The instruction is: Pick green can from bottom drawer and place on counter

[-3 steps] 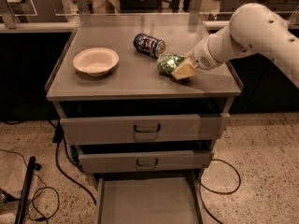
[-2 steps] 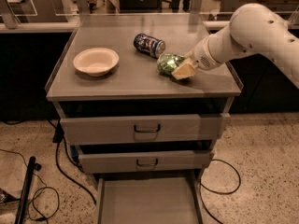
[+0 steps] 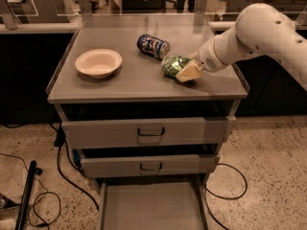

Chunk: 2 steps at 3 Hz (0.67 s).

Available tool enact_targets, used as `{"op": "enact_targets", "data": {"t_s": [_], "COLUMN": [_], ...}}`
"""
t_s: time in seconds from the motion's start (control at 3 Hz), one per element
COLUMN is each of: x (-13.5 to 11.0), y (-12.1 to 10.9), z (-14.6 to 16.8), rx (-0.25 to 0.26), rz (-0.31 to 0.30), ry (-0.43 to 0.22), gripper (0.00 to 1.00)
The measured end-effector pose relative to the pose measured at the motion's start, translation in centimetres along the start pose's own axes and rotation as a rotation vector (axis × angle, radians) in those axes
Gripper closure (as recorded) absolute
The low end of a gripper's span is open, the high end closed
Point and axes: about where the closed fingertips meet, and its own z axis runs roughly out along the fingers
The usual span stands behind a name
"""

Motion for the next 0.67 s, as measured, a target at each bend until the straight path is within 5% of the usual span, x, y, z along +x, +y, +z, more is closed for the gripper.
{"op": "enact_targets", "data": {"t_s": [0.33,0.67], "x": [0.0,0.0], "y": [0.01,0.01], "z": [0.01,0.01], "rx": [0.0,0.0], "rz": [0.0,0.0], "ry": [0.0,0.0], "gripper": [0.0,0.0]}}
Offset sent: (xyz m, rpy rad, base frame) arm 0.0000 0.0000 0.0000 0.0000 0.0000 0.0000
